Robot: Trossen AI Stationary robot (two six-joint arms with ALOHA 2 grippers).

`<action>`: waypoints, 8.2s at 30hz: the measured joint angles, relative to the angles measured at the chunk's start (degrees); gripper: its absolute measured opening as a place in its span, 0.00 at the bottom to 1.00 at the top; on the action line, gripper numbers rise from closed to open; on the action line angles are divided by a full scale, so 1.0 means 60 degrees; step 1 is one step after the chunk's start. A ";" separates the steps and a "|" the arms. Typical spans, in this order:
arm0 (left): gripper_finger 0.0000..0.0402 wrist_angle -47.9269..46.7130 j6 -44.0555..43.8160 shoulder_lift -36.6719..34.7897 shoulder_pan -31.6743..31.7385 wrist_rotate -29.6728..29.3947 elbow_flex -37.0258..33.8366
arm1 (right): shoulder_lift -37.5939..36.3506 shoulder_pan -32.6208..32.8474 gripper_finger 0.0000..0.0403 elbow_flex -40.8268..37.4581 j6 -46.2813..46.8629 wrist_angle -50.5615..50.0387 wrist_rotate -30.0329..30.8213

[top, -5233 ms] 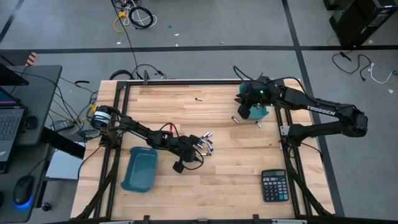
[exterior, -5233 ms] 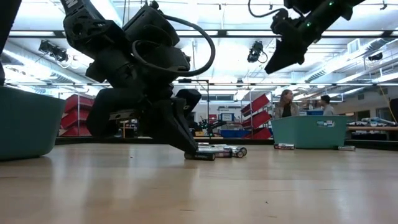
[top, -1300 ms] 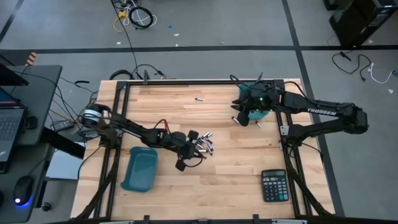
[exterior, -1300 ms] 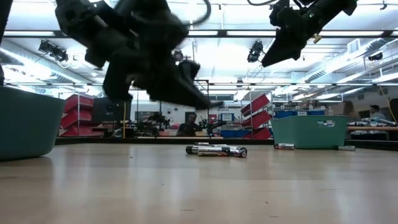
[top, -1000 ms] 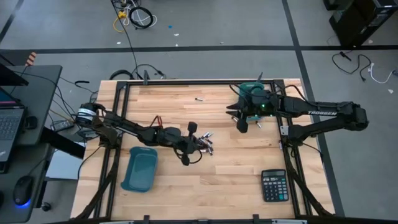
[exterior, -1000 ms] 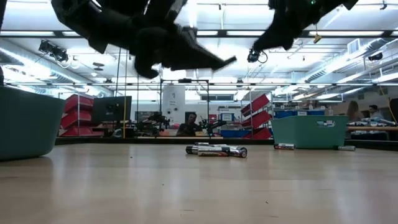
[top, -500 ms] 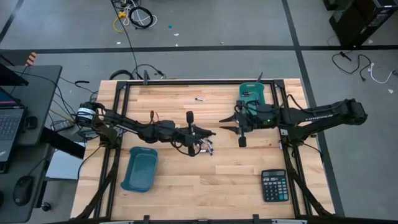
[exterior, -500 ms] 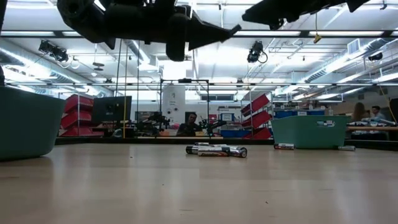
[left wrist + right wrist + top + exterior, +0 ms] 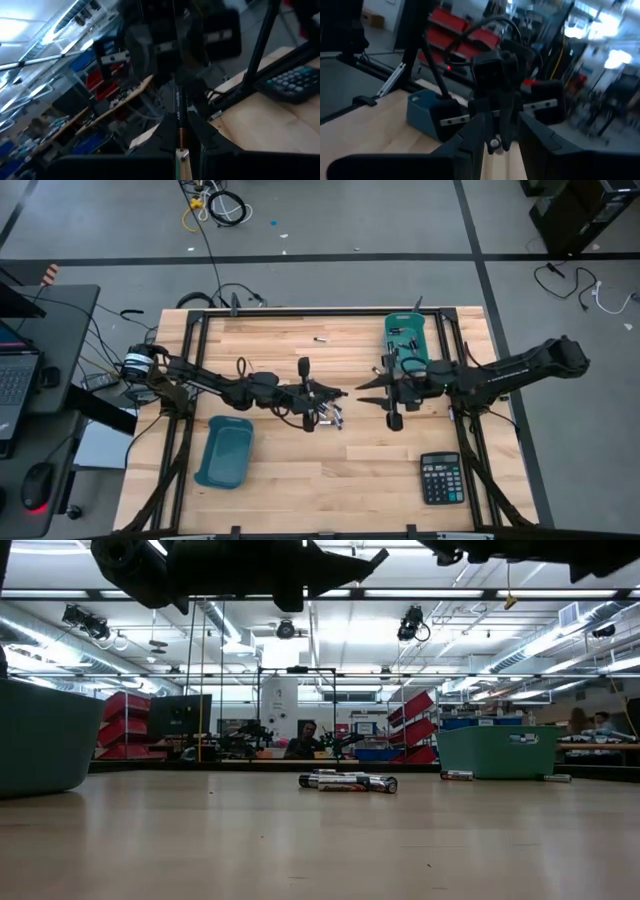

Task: Sort batteries
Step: Put the black battery into the green bin

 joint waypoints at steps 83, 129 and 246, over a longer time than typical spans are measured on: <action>0.03 0.2106 -0.0885 0.0685 0.0305 0.0574 0.0026 | 0.2670 0.0192 0.33 -0.0822 -0.0706 0.6023 0.0820; 0.03 0.1508 -0.0905 0.0737 0.0393 0.0935 0.0984 | 0.2670 -0.0129 0.33 -0.0468 -0.0378 0.5797 0.0481; 0.48 -0.2103 -0.2641 0.0852 0.0200 -0.4609 0.0940 | -0.1614 -0.4397 0.01 0.0573 0.5927 -0.6851 0.0617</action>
